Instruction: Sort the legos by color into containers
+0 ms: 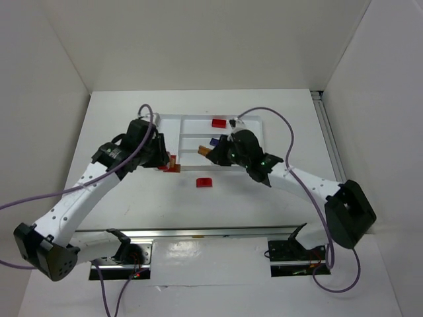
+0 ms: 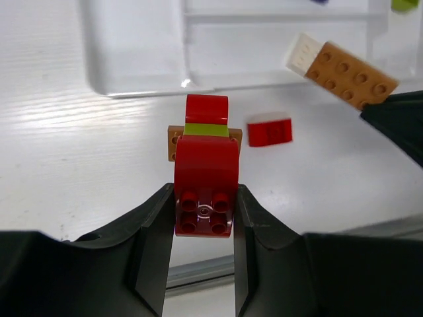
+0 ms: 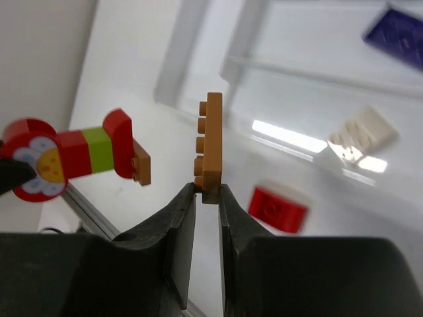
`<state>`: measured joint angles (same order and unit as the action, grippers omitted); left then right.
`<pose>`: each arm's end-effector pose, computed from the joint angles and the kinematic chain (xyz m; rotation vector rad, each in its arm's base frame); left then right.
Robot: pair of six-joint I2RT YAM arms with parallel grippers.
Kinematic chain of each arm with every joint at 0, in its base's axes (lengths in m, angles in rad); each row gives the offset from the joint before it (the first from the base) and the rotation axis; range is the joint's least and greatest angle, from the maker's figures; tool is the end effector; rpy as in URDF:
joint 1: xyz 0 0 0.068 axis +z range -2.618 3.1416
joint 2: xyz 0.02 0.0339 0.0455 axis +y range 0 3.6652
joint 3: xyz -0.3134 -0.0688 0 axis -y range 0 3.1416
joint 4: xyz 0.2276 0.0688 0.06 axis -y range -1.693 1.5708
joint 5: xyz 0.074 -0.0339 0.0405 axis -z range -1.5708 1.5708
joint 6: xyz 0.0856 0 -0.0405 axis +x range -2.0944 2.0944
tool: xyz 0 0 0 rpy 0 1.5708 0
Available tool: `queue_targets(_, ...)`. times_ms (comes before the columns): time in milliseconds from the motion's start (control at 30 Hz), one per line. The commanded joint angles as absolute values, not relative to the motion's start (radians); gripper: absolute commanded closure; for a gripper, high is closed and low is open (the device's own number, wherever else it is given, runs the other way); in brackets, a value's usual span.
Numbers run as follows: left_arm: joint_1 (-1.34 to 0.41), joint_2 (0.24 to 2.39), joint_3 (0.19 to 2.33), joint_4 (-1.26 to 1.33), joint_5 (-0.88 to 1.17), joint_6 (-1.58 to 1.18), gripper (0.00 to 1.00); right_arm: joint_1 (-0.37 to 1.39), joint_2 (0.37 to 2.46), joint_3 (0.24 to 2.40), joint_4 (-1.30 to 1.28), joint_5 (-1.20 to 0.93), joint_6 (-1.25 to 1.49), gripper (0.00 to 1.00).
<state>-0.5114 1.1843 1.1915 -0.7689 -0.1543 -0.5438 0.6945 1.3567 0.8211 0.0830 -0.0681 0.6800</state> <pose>0.2190 -0.1078 0.3560 -0.1157 2.3447 -0.3491 0.2445 0.2113 0.2855 -0.0615 2.1515 0.9108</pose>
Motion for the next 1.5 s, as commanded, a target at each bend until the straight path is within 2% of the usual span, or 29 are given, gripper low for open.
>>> queue_targets(0, -0.428, 1.095, 1.233, -0.818, -0.238, -0.591, 1.0, 0.692, 1.48, 1.017, 0.081, -0.072, 0.595, 1.0)
queue_targets(100, -0.347, 1.057, 1.245, -0.848, -0.224, -0.581, 1.0, 0.681, 1.72, 1.231, 0.068, -0.133, 0.568, 1.0)
queue_targets(333, -0.293, 1.035, 1.235, -0.874, -0.245, -0.636, 1.0, 0.67, 2.11, 1.672, 0.055, -0.271, 0.568, 1.0)
queue_targets(633, -0.284, 1.008, 1.193, -0.853, -0.245, -0.627, 1.0, 0.67, 2.304, 1.922, 0.008, -0.291, 0.58, 1.0)
queue_targets(767, -0.284, 1.017, 1.193, -0.853, -0.225, -0.618, 1.0, 0.681, 2.359, 1.968, -0.014, -0.281, 0.58, 0.99)
queue_targets(867, -0.275, 1.017, 1.193, -0.853, -0.235, -0.618, 1.0, 0.681, 2.398, 2.02, -0.027, -0.281, 0.58, 0.92)
queue_targets(967, -0.275, 1.017, 1.193, -0.853, -0.235, -0.607, 1.0, 0.69, 2.442, 2.086, -0.077, -0.281, 0.569, 0.51)
queue_targets(1033, -0.275, 1.017, 1.193, -0.842, -0.235, -0.607, 1.0, 0.69, 2.43, 2.086, -0.09, -0.281, 0.569, 0.42)
queue_targets(1100, -0.275, 1.017, 1.193, -0.842, -0.225, -0.597, 1.0, 0.69, 2.392, 2.05, -0.091, -0.253, 0.558, 0.37)
queue_targets(1267, -0.275, 1.028, 1.215, -0.842, -0.193, -0.586, 1.0, 0.69, 2.188, 1.884, -0.043, -0.198, 0.549, 0.4)
queue_targets(1300, -0.275, 1.037, 1.227, -0.833, -0.193, -0.574, 1.0, 0.681, 2.153, 1.811, -0.043, -0.198, 0.549, 0.42)
queue_targets(1400, -0.265, 1.051, 1.25, -0.822, -0.16, -0.548, 1.0, 0.681, 1.981, 1.608, 0.015, -0.198, 0.549, 0.42)
queue_targets(1467, -0.265, 1.084, 1.262, -0.807, -0.121, -0.522, 1.0, 0.681, 1.855, 1.499, 0.079, -0.279, 0.549, 0.36)
